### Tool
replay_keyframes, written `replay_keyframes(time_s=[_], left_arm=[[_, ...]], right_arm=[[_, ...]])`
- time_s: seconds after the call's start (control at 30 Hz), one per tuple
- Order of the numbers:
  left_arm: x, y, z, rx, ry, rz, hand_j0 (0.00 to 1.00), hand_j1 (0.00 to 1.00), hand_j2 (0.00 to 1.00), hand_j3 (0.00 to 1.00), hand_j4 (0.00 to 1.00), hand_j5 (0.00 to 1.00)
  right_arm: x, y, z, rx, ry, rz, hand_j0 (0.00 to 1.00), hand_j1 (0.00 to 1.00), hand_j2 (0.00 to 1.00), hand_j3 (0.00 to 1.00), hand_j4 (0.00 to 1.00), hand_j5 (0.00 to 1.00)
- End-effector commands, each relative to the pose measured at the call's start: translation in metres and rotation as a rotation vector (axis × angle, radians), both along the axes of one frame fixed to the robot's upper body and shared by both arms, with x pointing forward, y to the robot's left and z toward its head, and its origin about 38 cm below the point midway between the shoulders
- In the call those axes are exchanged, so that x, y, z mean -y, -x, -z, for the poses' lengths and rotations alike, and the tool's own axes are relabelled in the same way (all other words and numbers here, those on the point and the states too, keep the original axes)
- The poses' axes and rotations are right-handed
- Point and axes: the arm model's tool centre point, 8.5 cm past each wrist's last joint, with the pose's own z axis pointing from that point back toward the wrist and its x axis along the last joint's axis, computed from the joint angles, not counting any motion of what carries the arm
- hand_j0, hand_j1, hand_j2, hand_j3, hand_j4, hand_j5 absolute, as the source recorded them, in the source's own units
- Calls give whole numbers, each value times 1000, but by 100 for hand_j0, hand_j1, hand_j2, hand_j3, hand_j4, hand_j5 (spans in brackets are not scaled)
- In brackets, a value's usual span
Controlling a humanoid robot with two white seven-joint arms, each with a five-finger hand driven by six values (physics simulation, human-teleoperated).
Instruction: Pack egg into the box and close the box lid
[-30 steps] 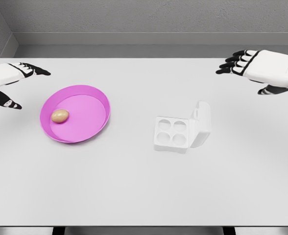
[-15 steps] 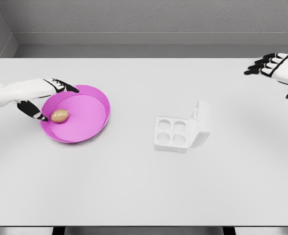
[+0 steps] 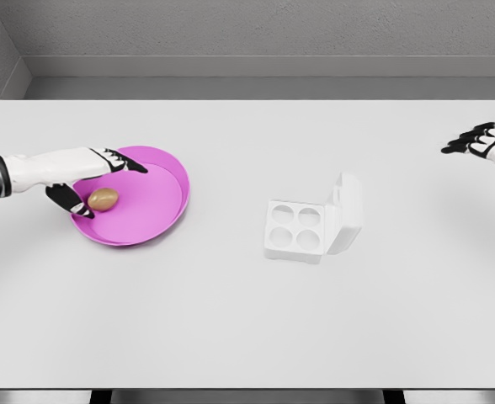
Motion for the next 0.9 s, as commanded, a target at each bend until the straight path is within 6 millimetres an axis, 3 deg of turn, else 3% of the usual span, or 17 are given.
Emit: replay_keyframes(time_s=[0.0, 0.07, 0.1, 0.23, 0.27, 0.33, 0.4, 0.53, 0.87], left_arm=[[0, -1, 2, -2, -3, -4, 96, 96, 96, 96, 96, 96], [-1, -1, 2, -3, -4, -7, 95, 95, 95, 95, 95, 95], [-1, -1, 2, -3, -5, -7, 95, 95, 95, 95, 95, 95], [-8, -3, 7, -12, -18, -28, 94, 94, 94, 94, 94, 94], [-7, -3, 8, -10, -25, -25, 93, 93, 93, 93, 93, 93], [-5, -3, 9, -10, -28, -22, 92, 92, 92, 92, 92, 92], [-2, -4, 10, -9, -31, -16, 92, 92, 92, 92, 92, 92], [-8, -5, 13, -16, -37, -35, 92, 92, 92, 92, 92, 92], [-5, -4, 17, -23, -40, -28, 89, 89, 89, 89, 89, 89]], right_arm=[[15, -4, 9, -21, -29, 55, 100, 100, 100, 100, 100, 100], [23, -2, 2, -15, -46, 72, 100, 100, 100, 100, 100, 100], [17, -6, 9, -15, -92, 70, 100, 100, 100, 100, 100, 100], [6, -5, 3, -7, -136, 31, 100, 100, 100, 100, 100, 100], [-3, -4, 1, 0, -131, 2, 100, 100, 100, 100, 100, 100], [-37, 2, 25, -74, -93, -99, 100, 100, 100, 100, 100, 100], [-65, 10, 32, -97, -68, -188, 100, 100, 100, 100, 100, 100], [-77, 16, 44, -124, -7, -233, 100, 100, 100, 100, 100, 100], [-78, 16, 44, -121, -3, -235, 100, 100, 100, 100, 100, 100]])
